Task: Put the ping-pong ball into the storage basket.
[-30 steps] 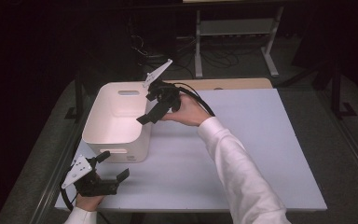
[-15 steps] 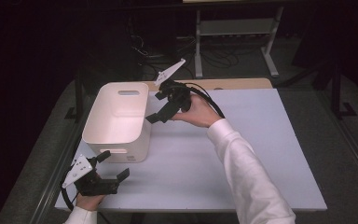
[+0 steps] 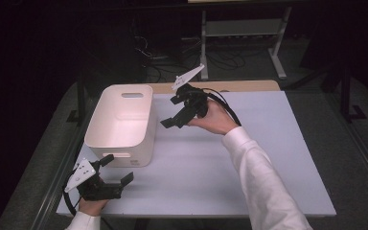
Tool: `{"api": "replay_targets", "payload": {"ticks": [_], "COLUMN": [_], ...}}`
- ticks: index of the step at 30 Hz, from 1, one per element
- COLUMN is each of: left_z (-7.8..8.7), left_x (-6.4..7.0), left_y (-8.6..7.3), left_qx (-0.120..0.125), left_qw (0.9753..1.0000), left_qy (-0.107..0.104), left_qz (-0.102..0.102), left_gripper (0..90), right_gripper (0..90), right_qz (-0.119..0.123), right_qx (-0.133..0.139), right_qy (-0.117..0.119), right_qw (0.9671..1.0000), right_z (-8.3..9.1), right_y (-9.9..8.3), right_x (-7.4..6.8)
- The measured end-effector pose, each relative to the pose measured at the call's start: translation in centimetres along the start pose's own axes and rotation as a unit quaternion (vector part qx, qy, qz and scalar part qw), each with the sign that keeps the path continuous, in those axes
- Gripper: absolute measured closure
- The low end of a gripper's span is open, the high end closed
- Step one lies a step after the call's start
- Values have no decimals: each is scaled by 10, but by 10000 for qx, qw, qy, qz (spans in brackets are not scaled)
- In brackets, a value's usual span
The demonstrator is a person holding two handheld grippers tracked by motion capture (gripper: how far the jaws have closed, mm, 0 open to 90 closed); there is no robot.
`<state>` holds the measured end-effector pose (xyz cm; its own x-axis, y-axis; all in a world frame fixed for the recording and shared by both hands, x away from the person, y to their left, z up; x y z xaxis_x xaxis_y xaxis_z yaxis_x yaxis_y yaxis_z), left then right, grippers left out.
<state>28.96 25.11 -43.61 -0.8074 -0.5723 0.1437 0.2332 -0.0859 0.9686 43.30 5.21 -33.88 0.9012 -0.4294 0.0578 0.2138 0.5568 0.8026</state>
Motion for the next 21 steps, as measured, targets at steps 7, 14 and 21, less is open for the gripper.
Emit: {"api": "replay_targets", "payload": {"ticks": [7,14,21], "left_z": [-1,-2,-1], "left_x": [0,-1,-2], "left_y": [0,0,-1], "left_qx": [14,15,-30], "left_qw": [10000,10000,10000], "left_qy": [11,24,37], "left_qz": [34,55,32], "left_gripper": [0,0,0], "right_gripper": [0,0,0], "right_qz": [-105,-244,-358], "right_qx": [-18,33,88], "right_qy": [-38,-93,-171], "right_qw": [9999,9997,9992], "right_z": [4,12,22], "right_y": [-12,-22,-31], "right_x": [3,7,14]}}
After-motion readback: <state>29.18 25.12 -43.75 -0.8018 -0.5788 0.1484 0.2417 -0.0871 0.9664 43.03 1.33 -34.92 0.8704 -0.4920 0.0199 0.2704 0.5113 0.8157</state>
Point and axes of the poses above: each handheld gripper's, and its own axes: z roughly backward along the jaws, y roughly out of its top, x roughly to its right, the point moved 8 cm from there along -z, roughly forward along the jaws, and after that the axes turned 14 degrees about -y, right-handed, at the moved point
